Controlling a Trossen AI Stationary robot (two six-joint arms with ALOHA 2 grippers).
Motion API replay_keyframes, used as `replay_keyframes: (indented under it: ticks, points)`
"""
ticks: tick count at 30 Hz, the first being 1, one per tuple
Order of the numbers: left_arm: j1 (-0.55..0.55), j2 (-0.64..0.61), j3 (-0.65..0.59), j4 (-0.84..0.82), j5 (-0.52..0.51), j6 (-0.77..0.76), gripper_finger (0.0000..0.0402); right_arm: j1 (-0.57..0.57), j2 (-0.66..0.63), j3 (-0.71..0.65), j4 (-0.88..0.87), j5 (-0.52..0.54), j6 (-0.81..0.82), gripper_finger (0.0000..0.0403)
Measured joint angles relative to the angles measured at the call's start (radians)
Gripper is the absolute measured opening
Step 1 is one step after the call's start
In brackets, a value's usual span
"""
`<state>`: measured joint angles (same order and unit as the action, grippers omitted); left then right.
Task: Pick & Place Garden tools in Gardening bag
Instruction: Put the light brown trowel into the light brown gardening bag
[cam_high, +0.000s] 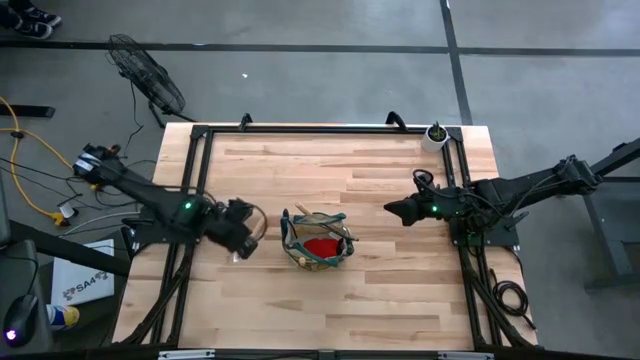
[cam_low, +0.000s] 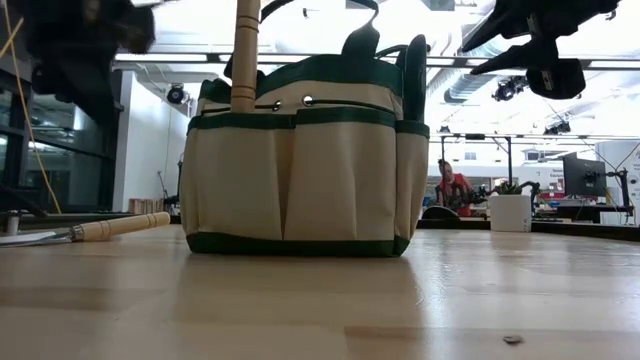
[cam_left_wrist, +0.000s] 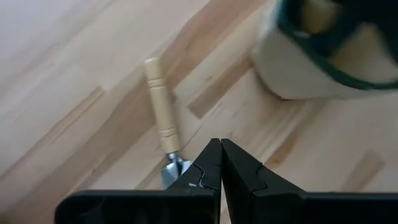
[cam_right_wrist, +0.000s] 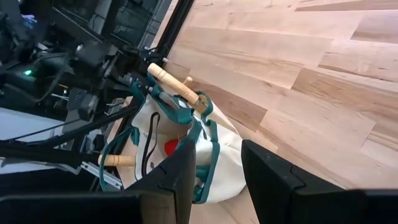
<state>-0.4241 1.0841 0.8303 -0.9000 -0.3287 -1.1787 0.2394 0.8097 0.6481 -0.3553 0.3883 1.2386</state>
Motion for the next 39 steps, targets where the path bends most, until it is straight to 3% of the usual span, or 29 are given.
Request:
replay_keyframes:
  ticks: [9, 18, 23, 39]
  points:
    - [0.174, 0.000, -0.037, 0.050, 0.126, 0.074, 0.0013, 0.000, 0.000, 0.000, 0.000, 0.002, 0.018, 0.0121]
    - [0.258, 0.073, -0.086, 0.101, 0.159, 0.156, 0.0140, 0.000, 0.000, 0.000, 0.000, 0.002, 0.017, 0.0121]
    - [0.267, 0.166, -0.089, 0.077, 0.216, 0.154, 0.0183, 0.000, 0.000, 0.000, 0.000, 0.002, 0.017, 0.0121]
    - [0.267, 0.376, -0.087, 0.116, 0.321, 0.161, 0.0189, 0.001, 0.000, 0.001, -0.008, -0.021, 0.014, 0.0121]
